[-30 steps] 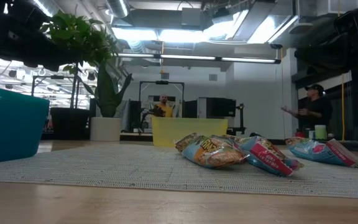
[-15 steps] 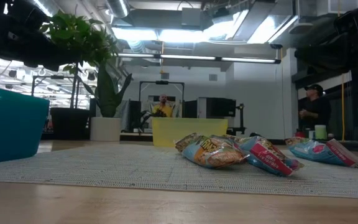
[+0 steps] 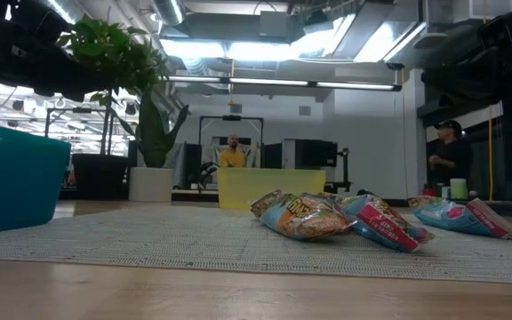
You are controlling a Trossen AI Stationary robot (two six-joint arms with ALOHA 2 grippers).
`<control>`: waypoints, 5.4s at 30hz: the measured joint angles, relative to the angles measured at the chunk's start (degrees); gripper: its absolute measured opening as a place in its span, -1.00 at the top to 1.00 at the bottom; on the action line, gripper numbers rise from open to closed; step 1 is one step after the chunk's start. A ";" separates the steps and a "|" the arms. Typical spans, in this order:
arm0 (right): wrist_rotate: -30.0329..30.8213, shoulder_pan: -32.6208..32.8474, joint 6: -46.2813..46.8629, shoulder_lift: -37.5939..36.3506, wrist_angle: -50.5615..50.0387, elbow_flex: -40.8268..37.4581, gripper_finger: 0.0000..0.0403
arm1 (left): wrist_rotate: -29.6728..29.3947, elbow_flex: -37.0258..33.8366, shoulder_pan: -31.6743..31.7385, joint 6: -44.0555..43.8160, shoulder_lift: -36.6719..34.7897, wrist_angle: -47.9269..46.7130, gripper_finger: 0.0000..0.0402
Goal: Pick and place Granola Bars by type
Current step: Put the red granola bar into the light blue bin
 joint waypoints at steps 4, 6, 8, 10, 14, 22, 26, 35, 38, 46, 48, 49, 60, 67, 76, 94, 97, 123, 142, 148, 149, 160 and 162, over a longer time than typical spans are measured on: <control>0.00 0.02 0.00 0.00 0.01 0.01 0.89 | 0.00 0.00 0.00 0.00 0.00 0.00 0.99; -0.02 0.02 -0.02 0.00 0.04 0.01 0.89 | 0.00 0.00 0.01 0.00 0.00 0.00 0.99; -0.01 0.00 0.00 0.00 1.17 0.01 0.89 | 0.00 0.00 0.00 0.00 0.00 0.00 0.98; -0.15 0.00 0.20 -0.04 2.12 0.01 0.89 | 0.00 0.00 0.00 0.00 0.00 0.00 0.97; -0.50 0.00 6.11 -0.04 2.04 -0.01 0.89 | 0.00 0.00 0.00 0.00 0.00 0.00 0.96; -0.51 0.00 21.43 -0.02 2.31 0.01 0.89 | 0.00 0.00 0.00 0.00 0.00 0.00 0.98; 0.34 0.01 24.27 0.00 3.71 0.01 0.89 | 0.00 0.00 0.00 0.00 0.00 0.00 0.96; -1.41 0.02 21.95 6.13 -12.74 15.91 0.77 | 0.00 0.00 0.00 0.00 0.00 0.00 0.99; -1.63 0.02 18.18 12.74 -24.20 25.69 0.54 | 0.00 0.00 0.00 0.00 0.00 0.00 0.99; 1.04 0.00 18.87 33.05 -42.40 45.01 -0.27 | 0.00 0.00 0.00 0.00 0.00 0.02 0.96; 1.37 0.00 20.93 37.73 -43.38 47.90 -0.43 | 0.00 0.00 0.00 0.00 0.00 0.01 0.97; 1.39 0.02 21.63 39.88 -43.50 48.99 -0.49 | 0.00 0.00 0.00 0.00 0.00 0.02 0.98; 6.93 0.00 31.19 59.69 -39.05 53.10 -0.62 | 0.00 0.00 0.00 0.00 0.00 0.02 0.96; 7.46 0.02 35.13 69.78 -38.28 53.10 -0.60 | 0.00 0.00 0.02 0.00 0.00 0.02 0.99; 7.44 0.02 37.64 80.16 -36.08 53.10 -0.60 | 0.00 0.00 0.02 0.00 0.00 0.02 0.96; 6.95 0.22 36.03 97.02 -36.14 62.05 -0.60 | 0.00 0.00 0.00 0.00 0.00 0.02 0.96; 7.17 0.31 34.45 100.02 -39.82 65.96 -0.60 | 0.00 0.00 0.00 0.00 0.00 0.02 0.96; 9.99 0.07 32.82 106.66 -41.10 66.59 -0.51 | 0.00 0.00 0.02 0.00 0.00 0.04 0.96; 4.40 0.07 29.55 106.49 -41.71 67.11 0.79 | 0.00 0.00 0.00 0.00 0.00 0.04 0.98; 4.28 0.13 28.09 104.07 -45.27 68.69 0.92 | 0.00 0.00 0.00 0.00 0.00 0.04 0.99; 4.31 0.13 28.09 103.22 -45.81 68.69 0.92 | 0.00 0.00 0.01 0.00 0.00 0.04 0.99; 9.36 3.95 28.65 86.23 -56.57 68.69 0.92 | 0.00 0.01 0.01 0.00 0.00 0.04 0.97; 10.41 5.19 28.50 82.33 -57.37 68.69 0.92 | 0.00 0.00 0.00 0.00 0.00 0.04 0.98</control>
